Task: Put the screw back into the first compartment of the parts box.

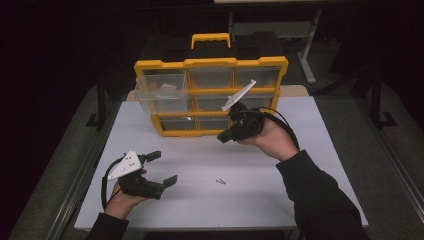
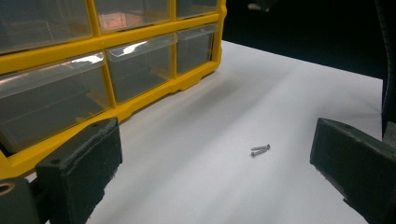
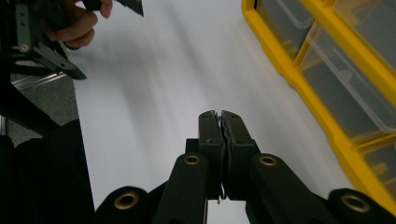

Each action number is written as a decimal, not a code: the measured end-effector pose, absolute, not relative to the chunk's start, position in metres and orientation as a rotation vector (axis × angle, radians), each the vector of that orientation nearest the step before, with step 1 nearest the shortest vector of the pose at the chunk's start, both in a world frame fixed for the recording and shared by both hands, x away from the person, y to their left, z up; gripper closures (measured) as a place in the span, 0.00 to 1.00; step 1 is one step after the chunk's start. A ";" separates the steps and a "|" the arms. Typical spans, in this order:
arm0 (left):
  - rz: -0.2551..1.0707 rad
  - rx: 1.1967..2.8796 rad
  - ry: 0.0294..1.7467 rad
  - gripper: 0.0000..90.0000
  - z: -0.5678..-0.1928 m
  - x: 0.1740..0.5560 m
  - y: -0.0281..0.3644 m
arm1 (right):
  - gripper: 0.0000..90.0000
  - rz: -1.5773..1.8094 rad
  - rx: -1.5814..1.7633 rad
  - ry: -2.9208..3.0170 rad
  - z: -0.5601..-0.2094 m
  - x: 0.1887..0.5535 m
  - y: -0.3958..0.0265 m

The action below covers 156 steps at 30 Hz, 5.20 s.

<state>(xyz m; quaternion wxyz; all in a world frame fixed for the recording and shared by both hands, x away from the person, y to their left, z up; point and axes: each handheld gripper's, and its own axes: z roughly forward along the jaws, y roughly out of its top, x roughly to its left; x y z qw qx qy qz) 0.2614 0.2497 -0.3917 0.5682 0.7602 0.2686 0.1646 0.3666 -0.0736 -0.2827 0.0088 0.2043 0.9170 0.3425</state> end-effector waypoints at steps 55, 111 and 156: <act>0.373 1.790 0.642 0.02 -0.391 0.260 0.248 | 0.98 1.239 0.591 2.713 -0.175 0.395 -0.056; 0.372 1.805 0.644 0.02 -0.390 0.260 0.249 | 0.97 1.330 0.576 2.685 -0.157 0.423 0.014; 0.383 1.801 0.633 0.02 -0.390 0.259 0.250 | 0.38 1.324 0.620 2.620 -0.158 0.406 -0.006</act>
